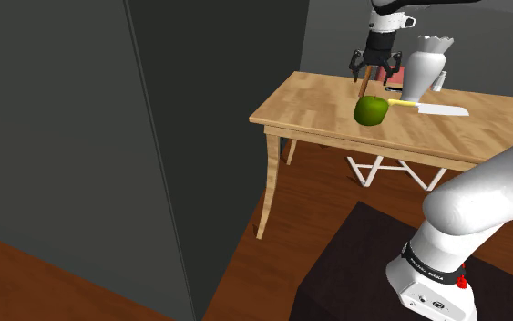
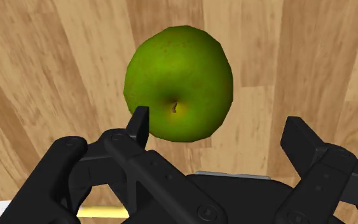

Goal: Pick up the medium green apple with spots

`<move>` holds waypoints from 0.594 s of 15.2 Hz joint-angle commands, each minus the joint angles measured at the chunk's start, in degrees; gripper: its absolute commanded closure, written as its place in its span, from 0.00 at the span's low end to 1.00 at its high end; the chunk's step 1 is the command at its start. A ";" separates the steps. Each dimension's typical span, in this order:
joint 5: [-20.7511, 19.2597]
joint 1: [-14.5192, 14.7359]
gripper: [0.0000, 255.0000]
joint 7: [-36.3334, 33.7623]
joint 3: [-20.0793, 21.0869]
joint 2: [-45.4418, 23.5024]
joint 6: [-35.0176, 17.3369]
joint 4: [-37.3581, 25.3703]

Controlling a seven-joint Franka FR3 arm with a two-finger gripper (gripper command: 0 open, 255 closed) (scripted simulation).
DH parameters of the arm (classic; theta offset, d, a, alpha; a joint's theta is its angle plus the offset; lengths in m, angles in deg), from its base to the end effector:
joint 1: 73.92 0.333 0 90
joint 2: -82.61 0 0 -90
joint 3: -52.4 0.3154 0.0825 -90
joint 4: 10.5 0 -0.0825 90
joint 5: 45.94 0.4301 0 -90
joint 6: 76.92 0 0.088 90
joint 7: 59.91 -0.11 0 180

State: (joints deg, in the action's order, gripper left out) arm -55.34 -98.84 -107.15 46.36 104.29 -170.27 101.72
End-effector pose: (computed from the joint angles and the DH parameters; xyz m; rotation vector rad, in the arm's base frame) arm 0.4031 -0.2710 0.6290 2.3577 -1.8922 0.0981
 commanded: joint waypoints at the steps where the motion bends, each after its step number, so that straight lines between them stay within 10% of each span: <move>1: -1.05 -2.04 0.00 -4.91 -0.46 -0.62 0.74 -1.17; 9: -2.07 -3.63 0.00 -8.95 -1.09 0.16 -3.12 3.66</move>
State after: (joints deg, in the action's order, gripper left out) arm -57.38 -102.47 -115.86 45.24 104.34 -172.63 104.49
